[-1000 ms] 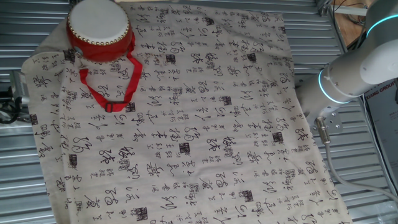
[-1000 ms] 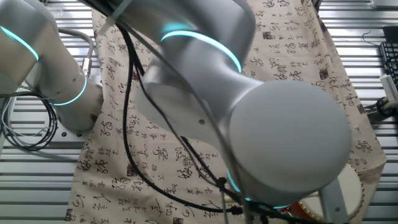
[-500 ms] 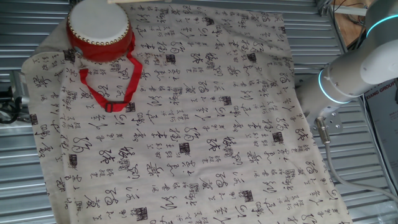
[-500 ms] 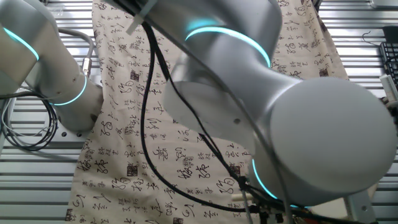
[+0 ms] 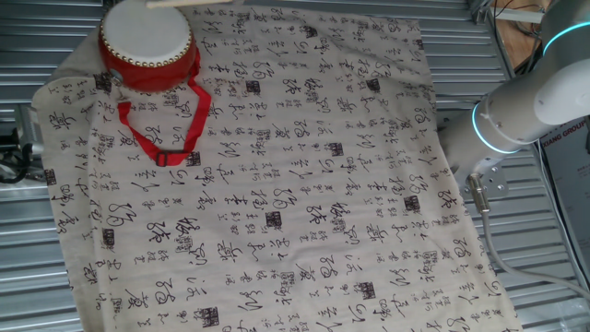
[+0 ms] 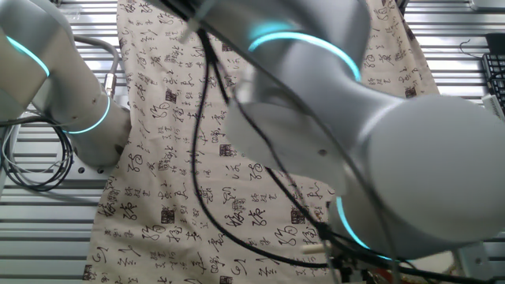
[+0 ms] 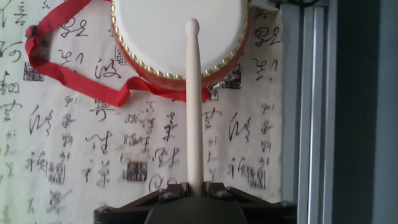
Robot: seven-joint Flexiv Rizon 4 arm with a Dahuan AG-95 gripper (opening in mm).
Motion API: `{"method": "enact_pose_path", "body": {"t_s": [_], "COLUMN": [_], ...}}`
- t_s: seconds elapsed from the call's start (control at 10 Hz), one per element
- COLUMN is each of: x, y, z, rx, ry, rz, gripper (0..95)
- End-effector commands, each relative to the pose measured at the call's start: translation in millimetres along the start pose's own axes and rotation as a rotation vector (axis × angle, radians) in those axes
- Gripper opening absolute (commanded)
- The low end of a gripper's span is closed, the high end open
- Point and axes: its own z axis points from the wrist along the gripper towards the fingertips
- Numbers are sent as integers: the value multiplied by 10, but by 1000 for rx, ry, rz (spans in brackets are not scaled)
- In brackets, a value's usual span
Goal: Play the drum
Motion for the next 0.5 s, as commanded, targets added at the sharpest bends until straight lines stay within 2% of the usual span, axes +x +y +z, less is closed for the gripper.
{"method": "enact_pose_path", "body": {"t_s": [0.1,0.3,0.5], "x": [-35,-137,-179], "y": [10,21,19], "z": [-8,4,29], "rx": [1,-1,-3], "ry": [4,11,14], "rz": [1,0,-5], "gripper": [0,0,0]}}
